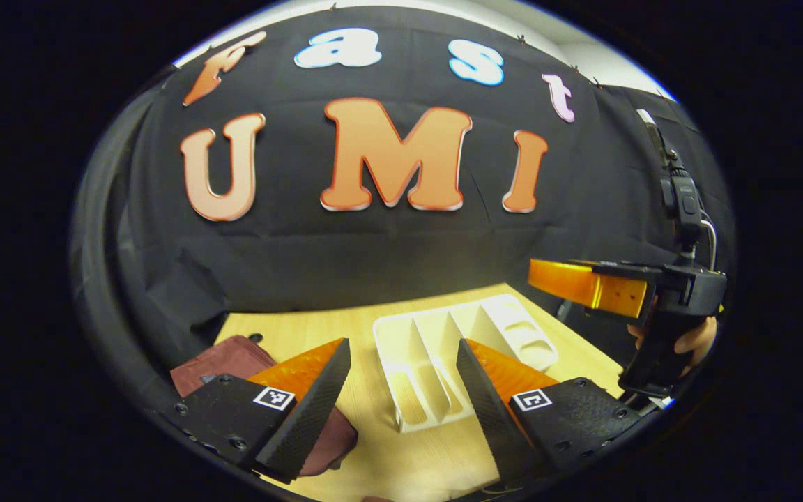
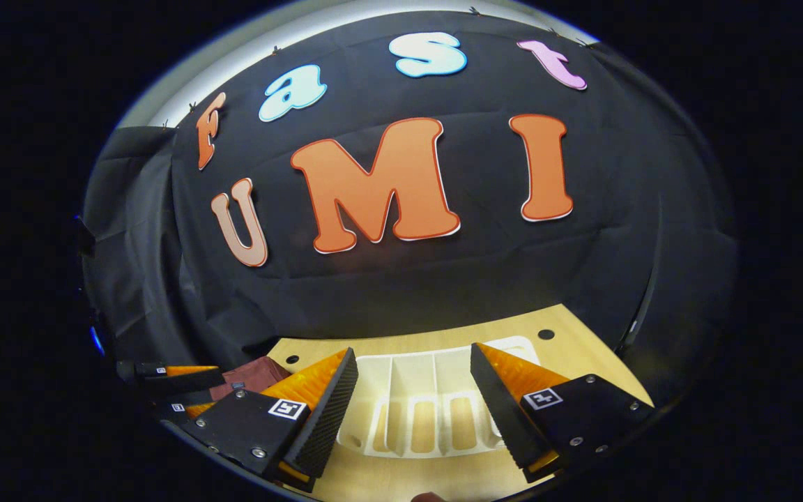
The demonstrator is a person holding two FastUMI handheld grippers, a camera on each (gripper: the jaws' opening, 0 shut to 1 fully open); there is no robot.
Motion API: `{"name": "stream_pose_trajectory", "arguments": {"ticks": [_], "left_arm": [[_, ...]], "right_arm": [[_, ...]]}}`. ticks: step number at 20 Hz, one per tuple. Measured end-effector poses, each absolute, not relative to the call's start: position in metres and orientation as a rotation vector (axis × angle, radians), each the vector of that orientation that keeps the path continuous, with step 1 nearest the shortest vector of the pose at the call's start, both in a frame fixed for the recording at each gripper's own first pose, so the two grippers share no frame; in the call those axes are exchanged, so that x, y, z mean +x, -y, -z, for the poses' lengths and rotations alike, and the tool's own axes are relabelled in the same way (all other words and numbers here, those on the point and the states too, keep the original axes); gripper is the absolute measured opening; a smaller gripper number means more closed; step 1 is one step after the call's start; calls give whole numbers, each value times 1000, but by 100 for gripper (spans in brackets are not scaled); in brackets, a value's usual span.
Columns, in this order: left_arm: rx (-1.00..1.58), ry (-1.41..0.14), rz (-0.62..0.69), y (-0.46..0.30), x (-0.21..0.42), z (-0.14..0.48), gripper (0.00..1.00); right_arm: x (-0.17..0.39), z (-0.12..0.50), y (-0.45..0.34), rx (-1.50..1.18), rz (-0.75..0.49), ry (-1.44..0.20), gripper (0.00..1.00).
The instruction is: Open the schoolbag, grab two books from the bookshelf and put them into the schoolbag.
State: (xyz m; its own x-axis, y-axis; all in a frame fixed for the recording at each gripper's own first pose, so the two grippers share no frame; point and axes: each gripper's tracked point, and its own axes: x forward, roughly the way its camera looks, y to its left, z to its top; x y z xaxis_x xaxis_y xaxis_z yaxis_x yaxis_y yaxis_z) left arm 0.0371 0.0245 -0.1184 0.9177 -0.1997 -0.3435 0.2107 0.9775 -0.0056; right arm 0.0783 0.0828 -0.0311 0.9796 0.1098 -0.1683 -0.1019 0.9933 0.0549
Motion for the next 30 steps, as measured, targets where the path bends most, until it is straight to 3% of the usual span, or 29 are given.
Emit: {"name": "stream_pose_trajectory", "arguments": {"ticks": [6, 7, 10, 21, 29, 30], "left_arm": [[-16, -215, 71, -30, 53, 102, 97], [-21, -203, 54, -32, 52, 99, 99], [-31, -175, 4, -36, 56, 88, 97], [-26, -159, -4, -26, 59, 85, 97], [16, -99, 63, -19, 65, 77, 97], [22, -89, 67, -19, 66, 75, 97]], "right_arm": [[65, 34, -59, -2, -119, -125, 97], [63, 38, -57, -2, -122, -134, 100], [57, 52, -56, -6, -128, -166, 97], [51, 59, -73, -31, -159, -144, 97], [55, 58, -75, -33, -146, -129, 97], [54, 59, -74, -35, -141, -129, 100]]}}
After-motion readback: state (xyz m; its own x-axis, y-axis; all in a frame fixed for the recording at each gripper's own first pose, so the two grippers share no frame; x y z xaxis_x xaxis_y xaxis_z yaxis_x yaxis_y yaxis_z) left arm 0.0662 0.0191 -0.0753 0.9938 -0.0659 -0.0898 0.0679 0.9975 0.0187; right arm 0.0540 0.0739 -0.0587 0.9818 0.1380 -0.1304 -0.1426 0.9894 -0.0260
